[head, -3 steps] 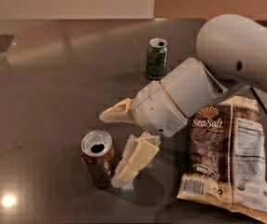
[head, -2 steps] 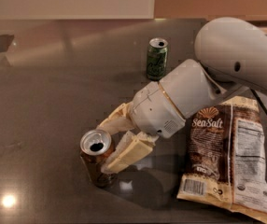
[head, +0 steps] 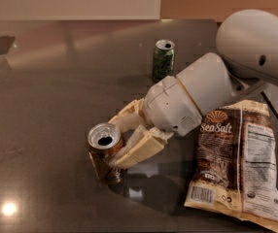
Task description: Move orange can near green can
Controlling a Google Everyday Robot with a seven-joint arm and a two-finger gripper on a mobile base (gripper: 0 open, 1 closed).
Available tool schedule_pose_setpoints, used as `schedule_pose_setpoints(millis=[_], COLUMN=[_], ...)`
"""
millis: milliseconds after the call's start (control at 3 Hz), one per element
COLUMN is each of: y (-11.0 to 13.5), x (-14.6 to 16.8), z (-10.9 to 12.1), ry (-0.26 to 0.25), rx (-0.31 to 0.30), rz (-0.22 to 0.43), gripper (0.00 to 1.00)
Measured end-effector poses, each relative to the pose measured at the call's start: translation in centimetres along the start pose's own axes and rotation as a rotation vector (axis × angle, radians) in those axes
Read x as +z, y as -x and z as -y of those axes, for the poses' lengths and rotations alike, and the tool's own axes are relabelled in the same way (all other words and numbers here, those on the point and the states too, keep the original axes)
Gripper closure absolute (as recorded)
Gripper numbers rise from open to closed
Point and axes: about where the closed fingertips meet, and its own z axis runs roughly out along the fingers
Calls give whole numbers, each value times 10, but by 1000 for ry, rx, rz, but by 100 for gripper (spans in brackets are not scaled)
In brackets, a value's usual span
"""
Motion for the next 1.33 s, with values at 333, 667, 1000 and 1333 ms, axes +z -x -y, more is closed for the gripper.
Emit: schedule_pose_setpoints(millis=[333,667,1000,1333], y=[-7,-26,-46,-68], x=[-26,-64,-111,-155], z=[23,63,106,140], ry=[-80,-212,-360,-475], rx=[28,91,143,194], rz=[-22,-69,-117,-143], gripper=[100,100,100,100])
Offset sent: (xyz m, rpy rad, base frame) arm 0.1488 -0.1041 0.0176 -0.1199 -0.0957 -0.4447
